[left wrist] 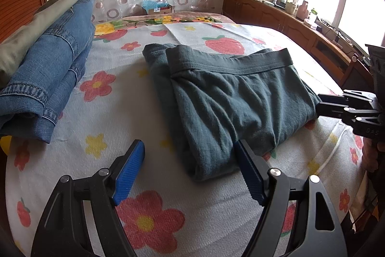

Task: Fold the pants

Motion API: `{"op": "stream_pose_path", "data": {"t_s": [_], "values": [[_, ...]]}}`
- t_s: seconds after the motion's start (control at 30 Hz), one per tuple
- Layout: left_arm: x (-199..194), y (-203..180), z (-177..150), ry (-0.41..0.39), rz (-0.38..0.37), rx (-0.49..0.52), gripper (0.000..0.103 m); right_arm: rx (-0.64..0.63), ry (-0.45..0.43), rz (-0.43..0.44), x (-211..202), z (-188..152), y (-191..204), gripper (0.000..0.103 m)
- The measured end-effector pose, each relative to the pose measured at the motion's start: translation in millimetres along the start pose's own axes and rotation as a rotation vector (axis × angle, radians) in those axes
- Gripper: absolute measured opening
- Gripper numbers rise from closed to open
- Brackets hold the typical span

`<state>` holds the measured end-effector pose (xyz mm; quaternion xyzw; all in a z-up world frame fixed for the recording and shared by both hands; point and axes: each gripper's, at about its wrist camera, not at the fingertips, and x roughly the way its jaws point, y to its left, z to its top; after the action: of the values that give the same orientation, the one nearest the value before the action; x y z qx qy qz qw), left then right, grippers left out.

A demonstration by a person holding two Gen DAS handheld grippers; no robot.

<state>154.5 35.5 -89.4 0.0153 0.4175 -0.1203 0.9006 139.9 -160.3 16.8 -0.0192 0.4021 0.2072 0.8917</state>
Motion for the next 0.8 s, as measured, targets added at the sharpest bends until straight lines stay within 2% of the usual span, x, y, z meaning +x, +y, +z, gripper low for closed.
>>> {"op": "stream_pose_path", "data": {"t_s": [0.1, 0.13, 0.17, 0.23, 0.37, 0.7, 0.8], "values": [[0, -1, 0, 0.000, 0.000, 0.000, 0.078, 0.019, 0.017, 0.030, 4, -1, -5, 0.029], [0, -1, 0, 0.000, 0.000, 0.000, 0.078, 0.023, 0.021, 0.035, 5, 0, -5, 0.017], [0, -1, 0, 0.000, 0.001, 0.001, 0.078, 0.027, 0.022, 0.052, 4, 0, -6, 0.011], [0, 0, 0, 0.000, 0.000, 0.000, 0.078, 0.025, 0.013, 0.071, 1, 1, -8, 0.005], [0, 0, 0, 0.000, 0.000, 0.001, 0.078, 0.010, -0.050, -0.013, -19, 3, -10, 0.004], [0, 0, 0, -0.005, 0.000, 0.001, 0.078, 0.003, -0.011, -0.013, -6, 0, -5, 0.004], [-3, -3, 0, -0.026, -0.007, 0.012, 0.070, -0.008, -0.002, -0.020, -3, 1, -5, 0.004]]}}
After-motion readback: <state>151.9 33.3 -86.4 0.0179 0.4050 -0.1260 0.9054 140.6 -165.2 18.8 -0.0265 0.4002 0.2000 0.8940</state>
